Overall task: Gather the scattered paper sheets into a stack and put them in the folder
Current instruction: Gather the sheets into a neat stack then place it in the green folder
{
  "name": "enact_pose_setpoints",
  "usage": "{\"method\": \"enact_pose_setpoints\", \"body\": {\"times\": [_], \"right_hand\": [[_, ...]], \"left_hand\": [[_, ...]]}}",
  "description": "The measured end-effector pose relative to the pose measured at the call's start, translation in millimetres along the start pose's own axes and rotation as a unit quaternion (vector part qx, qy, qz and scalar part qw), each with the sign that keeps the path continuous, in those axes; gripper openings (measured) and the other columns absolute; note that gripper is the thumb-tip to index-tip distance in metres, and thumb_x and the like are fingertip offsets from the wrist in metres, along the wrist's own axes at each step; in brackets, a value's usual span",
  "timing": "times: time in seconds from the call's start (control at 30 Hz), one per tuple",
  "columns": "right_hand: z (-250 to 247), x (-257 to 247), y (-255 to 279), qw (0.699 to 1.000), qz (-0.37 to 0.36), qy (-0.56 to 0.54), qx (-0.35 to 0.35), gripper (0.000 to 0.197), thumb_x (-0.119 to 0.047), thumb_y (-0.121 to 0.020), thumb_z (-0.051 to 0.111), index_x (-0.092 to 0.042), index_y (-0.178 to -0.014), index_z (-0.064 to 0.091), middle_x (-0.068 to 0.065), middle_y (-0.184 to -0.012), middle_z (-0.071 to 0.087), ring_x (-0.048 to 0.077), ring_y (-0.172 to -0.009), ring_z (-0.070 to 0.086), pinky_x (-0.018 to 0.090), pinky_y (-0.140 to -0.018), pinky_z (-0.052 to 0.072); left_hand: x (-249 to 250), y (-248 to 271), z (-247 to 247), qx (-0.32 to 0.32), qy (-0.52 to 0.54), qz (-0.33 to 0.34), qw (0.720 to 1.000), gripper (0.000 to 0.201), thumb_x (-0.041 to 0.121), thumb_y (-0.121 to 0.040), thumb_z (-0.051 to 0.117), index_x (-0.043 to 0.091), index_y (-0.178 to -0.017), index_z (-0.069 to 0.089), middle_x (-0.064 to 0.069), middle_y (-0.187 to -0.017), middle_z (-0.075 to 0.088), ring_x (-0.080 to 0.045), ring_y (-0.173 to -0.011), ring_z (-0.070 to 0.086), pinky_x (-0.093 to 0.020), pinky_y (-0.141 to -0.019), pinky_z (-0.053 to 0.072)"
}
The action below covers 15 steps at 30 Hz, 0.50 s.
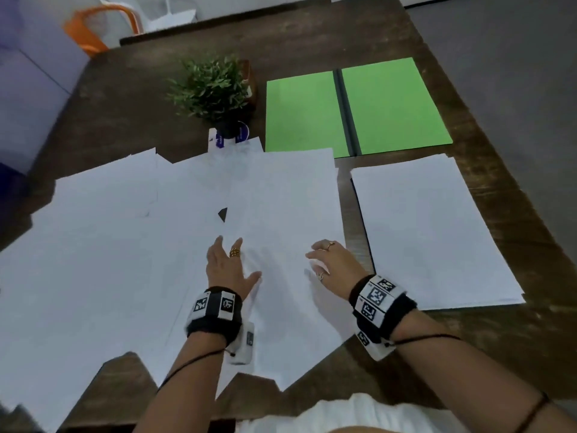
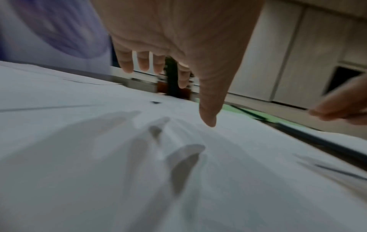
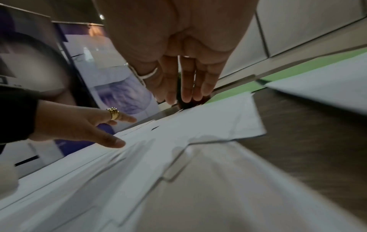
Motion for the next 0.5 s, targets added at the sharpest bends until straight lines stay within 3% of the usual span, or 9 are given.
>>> {"method": "enact_pose_setpoints", "body": {"times": [0.1, 0.2, 0.3, 0.5], "right_hand": [[38, -27, -17, 0.996, 0.021, 0.054, -0.075, 0.050, -0.021, -0.096, 0.046, -0.010, -0.143, 0.034, 0.008, -0.156, 0.015, 0.020, -0.145, 0.012, 0.025, -0.115, 0.013], [73, -40, -27, 0.969, 0.155, 0.169, -0.093, 0.086, -0.051, -0.093, 0.042, -0.004, -0.149, -0.004, 0.019, -0.154, -0.017, 0.034, -0.143, -0.016, 0.039, -0.118, -0.001], [103, -53, -35, 0.952, 0.258, 0.145, -0.077, 0.104, -0.066, -0.087, 0.039, 0.000, -0.146, -0.014, 0.025, -0.151, -0.023, 0.039, -0.141, -0.019, 0.045, -0.117, -0.003], [138, -84, -49, 0.955, 0.258, 0.139, -0.049, 0.115, -0.076, -0.078, 0.040, -0.004, -0.146, -0.016, 0.024, -0.151, -0.023, 0.037, -0.141, -0.019, 0.044, -0.117, -0.005]], "left_hand": [[-83, 5, -1, -0.030, -0.022, -0.087, 0.996, 0.101, 0.061, -0.073, 0.066, 0.025, -0.151, 0.012, -0.016, -0.156, -0.006, -0.036, -0.143, -0.005, -0.042, -0.114, 0.018], [-152, 12, -5, -0.079, -0.044, -0.142, 0.986, 0.118, 0.076, -0.064, 0.061, 0.030, -0.149, -0.005, -0.016, -0.154, -0.021, -0.040, -0.142, -0.014, -0.048, -0.115, 0.015], [-199, 18, 0, -0.127, -0.009, -0.157, 0.979, 0.126, 0.083, -0.057, 0.058, 0.037, -0.144, -0.020, -0.009, -0.149, -0.036, -0.039, -0.139, -0.026, -0.061, -0.112, 0.005], [-226, 28, 21, -0.149, -0.006, -0.046, 0.988, 0.123, 0.096, -0.048, 0.041, 0.047, -0.131, -0.036, 0.000, -0.141, -0.048, -0.036, -0.135, -0.033, -0.067, -0.107, -0.004]]}}
Point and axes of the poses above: each hand's wrist, its own y-axis away from the middle knuckle, its own z-axis out of the palm, x = y × z, the point moved 3 cm from there along -y, towards the middle knuckle
